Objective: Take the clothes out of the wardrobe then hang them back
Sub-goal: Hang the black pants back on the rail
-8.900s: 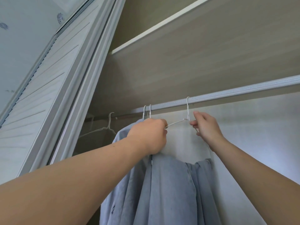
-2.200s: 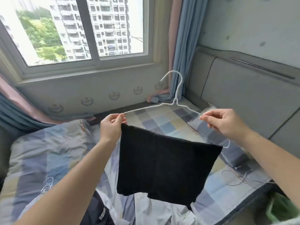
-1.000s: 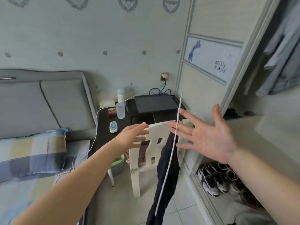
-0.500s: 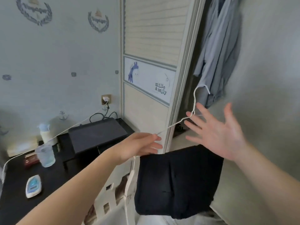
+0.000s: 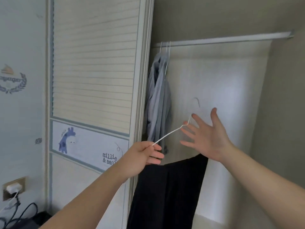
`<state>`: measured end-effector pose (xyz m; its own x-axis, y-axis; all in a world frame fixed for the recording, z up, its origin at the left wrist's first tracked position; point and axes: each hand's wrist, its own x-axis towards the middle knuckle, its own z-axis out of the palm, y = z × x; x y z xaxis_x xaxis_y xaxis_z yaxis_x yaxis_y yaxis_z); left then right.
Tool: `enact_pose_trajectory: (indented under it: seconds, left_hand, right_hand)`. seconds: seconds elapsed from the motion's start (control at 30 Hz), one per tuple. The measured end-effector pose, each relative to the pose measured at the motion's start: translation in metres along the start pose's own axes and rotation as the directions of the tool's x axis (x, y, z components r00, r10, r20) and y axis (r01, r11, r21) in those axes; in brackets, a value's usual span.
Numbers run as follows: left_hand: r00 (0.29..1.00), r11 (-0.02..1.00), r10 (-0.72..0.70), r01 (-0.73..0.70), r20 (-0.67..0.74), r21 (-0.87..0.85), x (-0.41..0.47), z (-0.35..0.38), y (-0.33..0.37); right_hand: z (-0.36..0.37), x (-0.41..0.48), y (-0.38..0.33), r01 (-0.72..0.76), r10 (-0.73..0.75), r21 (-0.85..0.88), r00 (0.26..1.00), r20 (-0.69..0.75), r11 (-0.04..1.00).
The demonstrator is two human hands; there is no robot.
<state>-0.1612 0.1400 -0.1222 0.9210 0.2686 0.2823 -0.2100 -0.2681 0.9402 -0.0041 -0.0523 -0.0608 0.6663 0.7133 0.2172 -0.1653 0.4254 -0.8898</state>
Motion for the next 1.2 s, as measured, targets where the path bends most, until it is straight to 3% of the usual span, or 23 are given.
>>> enact_pose_trajectory:
  seconds: [0.37,0.57,0.73,0.87,1.2]
  left_hand:
    - [0.968,0.942,0.252,-0.242,-0.015,0.234,0.139,-0.013,0.108]
    - [0.93,0.913,0.358,-0.33,-0.084,0.238,0.213,-0.004,0.156]
    - [0.861,0.834,0.479,-0.386,-0.17,0.394,0.27,-0.002,0.192]
    - [0.81,0.79,0.538,-0.387,-0.233,0.476,0.314,-0.001,0.21]
    - [0.777,0.68,0.581,-0.3,-0.243,0.669,0.385,0.019,0.226]
  right_hand:
    - [0.012,0.118,-0.128,0.217,-0.226,-0.13,0.972,-0.057,0.967]
    - [0.003,0.185,-0.193,0.332,-0.339,-0.196,0.941,0.001,0.923]
    - [0.002,0.237,-0.245,0.408,-0.404,-0.218,0.913,0.065,0.887]
    - [-0.002,0.272,-0.272,0.444,-0.429,-0.213,0.896,0.111,0.871]
    - [-0.04,0.339,-0.295,0.44,-0.42,-0.198,0.898,0.133,0.876]
